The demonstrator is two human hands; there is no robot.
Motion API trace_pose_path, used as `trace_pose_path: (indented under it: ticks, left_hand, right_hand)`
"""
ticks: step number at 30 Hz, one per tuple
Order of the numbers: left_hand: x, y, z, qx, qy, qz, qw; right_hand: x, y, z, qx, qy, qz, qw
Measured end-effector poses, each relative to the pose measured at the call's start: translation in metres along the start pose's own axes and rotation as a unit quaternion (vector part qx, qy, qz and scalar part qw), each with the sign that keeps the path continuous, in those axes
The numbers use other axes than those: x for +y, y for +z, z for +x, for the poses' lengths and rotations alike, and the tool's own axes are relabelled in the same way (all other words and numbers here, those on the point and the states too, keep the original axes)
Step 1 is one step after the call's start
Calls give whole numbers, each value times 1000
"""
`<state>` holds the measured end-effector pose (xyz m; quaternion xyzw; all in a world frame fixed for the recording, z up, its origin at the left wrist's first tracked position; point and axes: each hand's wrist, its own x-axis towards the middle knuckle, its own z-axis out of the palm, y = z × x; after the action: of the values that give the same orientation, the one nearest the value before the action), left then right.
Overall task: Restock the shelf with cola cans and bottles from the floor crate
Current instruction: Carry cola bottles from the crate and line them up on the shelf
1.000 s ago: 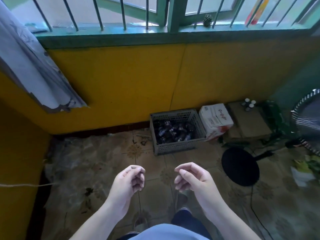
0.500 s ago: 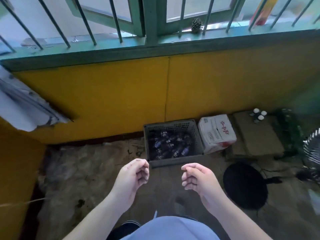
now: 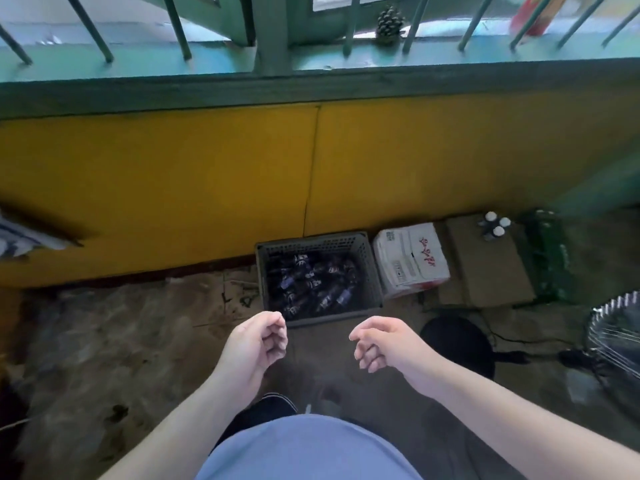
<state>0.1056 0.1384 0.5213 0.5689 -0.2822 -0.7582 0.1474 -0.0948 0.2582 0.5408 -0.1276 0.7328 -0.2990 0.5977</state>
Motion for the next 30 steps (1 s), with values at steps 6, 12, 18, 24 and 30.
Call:
trace_pose_path:
  ticks: [6,12,18,24,30]
  left_hand:
    - [32,-18,72,-28,-92,-10,995]
    - [73,-22,130,-71,-85,47,993]
    - [85,-52,154,-77,-56,-75,993]
    - [18,-86,169,51,-106,-163,980]
    - [-44,-58,191,126,-120,-221,960]
  right_hand:
    - [-41,30,20,61,-38,29,997]
    - [-37,30,53,173,-17,7,985]
    - [-18,1,80,77,22,-267,960]
    - [6,-47,119,80,34,-362,928]
    - [56,-91,197,3,99,-435,895]
